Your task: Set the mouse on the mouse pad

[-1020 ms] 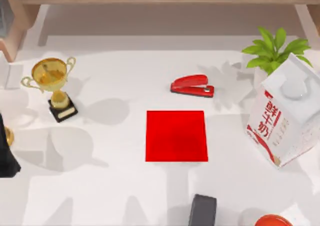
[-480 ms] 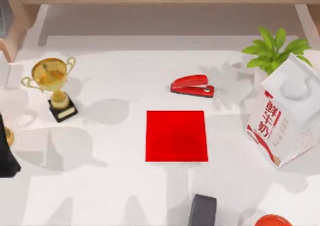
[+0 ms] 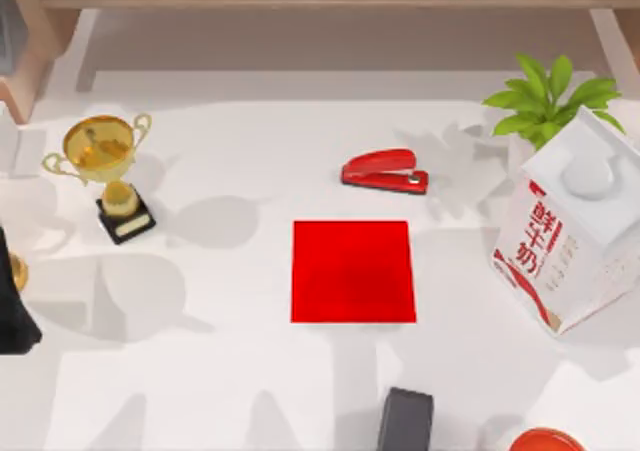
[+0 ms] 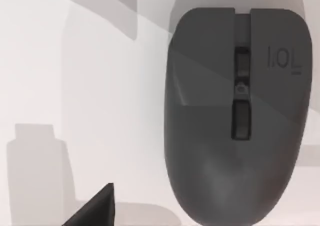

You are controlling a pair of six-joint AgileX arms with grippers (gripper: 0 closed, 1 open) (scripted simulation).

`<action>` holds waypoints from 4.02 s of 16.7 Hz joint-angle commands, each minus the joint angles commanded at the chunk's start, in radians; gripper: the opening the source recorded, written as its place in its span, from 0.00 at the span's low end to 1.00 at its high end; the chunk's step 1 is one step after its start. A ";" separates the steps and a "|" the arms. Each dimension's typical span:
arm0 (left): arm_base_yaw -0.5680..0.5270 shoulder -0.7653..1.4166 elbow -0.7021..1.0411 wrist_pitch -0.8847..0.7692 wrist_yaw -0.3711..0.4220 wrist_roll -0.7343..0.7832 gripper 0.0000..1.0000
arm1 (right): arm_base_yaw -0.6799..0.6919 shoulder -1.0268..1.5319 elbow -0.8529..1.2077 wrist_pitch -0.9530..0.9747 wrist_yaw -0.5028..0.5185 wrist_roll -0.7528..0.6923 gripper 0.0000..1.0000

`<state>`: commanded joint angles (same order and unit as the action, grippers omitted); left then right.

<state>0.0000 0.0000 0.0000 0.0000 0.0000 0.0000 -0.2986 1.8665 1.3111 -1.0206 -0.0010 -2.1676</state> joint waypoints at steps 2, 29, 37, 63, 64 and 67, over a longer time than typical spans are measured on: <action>0.000 0.000 0.000 0.000 0.000 0.000 1.00 | 0.009 0.025 -0.051 0.075 -0.001 0.009 1.00; 0.000 0.000 0.000 0.000 0.000 0.000 1.00 | -0.012 0.140 -0.164 0.304 0.001 -0.009 0.00; 0.000 0.000 0.000 0.000 0.000 0.000 1.00 | 0.003 0.068 -0.146 0.226 0.003 0.018 0.00; 0.000 0.000 0.000 0.000 0.000 0.000 1.00 | 0.205 -0.053 0.404 -0.246 0.067 0.679 0.00; 0.000 0.000 0.000 0.000 0.000 0.000 1.00 | 0.241 -0.050 0.450 -0.259 0.073 0.791 0.00; 0.000 0.000 0.000 0.000 0.000 0.000 1.00 | 0.360 -0.033 0.588 -0.291 0.086 1.153 0.00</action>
<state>0.0000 0.0000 0.0000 0.0000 0.0000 0.0000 0.0611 1.8331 1.8995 -1.3112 0.0854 -1.0146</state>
